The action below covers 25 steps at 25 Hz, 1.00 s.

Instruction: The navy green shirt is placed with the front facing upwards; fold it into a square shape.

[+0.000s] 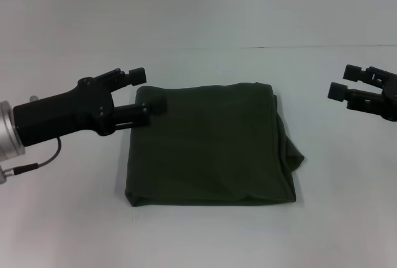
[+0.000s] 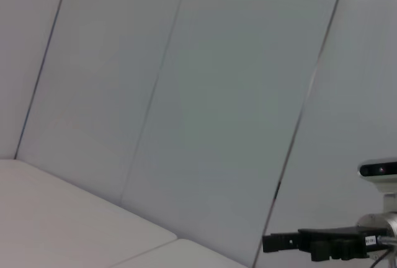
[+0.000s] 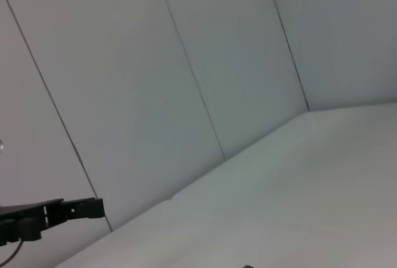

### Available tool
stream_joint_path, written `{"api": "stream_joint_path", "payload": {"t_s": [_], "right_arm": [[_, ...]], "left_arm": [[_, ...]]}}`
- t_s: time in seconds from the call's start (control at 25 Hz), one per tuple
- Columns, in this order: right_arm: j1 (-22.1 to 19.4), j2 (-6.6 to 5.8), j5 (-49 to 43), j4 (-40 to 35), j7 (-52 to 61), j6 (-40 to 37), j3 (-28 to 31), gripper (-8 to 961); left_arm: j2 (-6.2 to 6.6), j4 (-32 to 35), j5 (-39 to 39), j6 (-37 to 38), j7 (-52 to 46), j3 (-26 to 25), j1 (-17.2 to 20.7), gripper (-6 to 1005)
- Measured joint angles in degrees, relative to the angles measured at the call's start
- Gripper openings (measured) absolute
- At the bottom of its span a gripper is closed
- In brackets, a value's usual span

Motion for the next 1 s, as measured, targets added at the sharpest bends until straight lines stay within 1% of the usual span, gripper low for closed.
{"api": "stream_joint_path", "payload": {"t_s": [0.08, 0.28, 0.36, 0.56, 0.76, 1.0], "right_arm": [[-0.4, -0.07, -0.2, -0.7, -0.8, -1.7, 0.3, 884], [-1.0, 0.20, -1.5, -1.8, -1.4, -3.2, 0.9, 915], [-0.9, 0.55, -2.4, -1.7, -2.1, -3.2, 0.8, 915], [0.2, 1.97, -6.7, -1.9, -3.0, -3.0, 0.8, 915], [1.9, 2.58, -9.7, -1.5, -3.3, -2.9, 0.6, 914], [5.0, 3.55, -16.3, -1.3, -2.7, -2.8, 0.4, 914]], "left_arm": [[0.20, 0.0, 0.6, 0.8, -0.2, 0.0, 0.0, 937], [0.60, 0.1, 3.0, 2.0, -0.5, -0.2, -0.3, 936], [0.60, 0.1, 3.8, 2.2, -0.6, -0.3, -0.3, 936], [0.58, 0.2, 6.4, 2.4, -1.3, -0.2, -0.4, 936], [0.57, 0.0, 8.4, 2.5, -1.6, -0.2, -0.4, 936], [0.57, -0.1, 11.1, 2.3, -3.8, -0.2, -0.7, 937]]}}
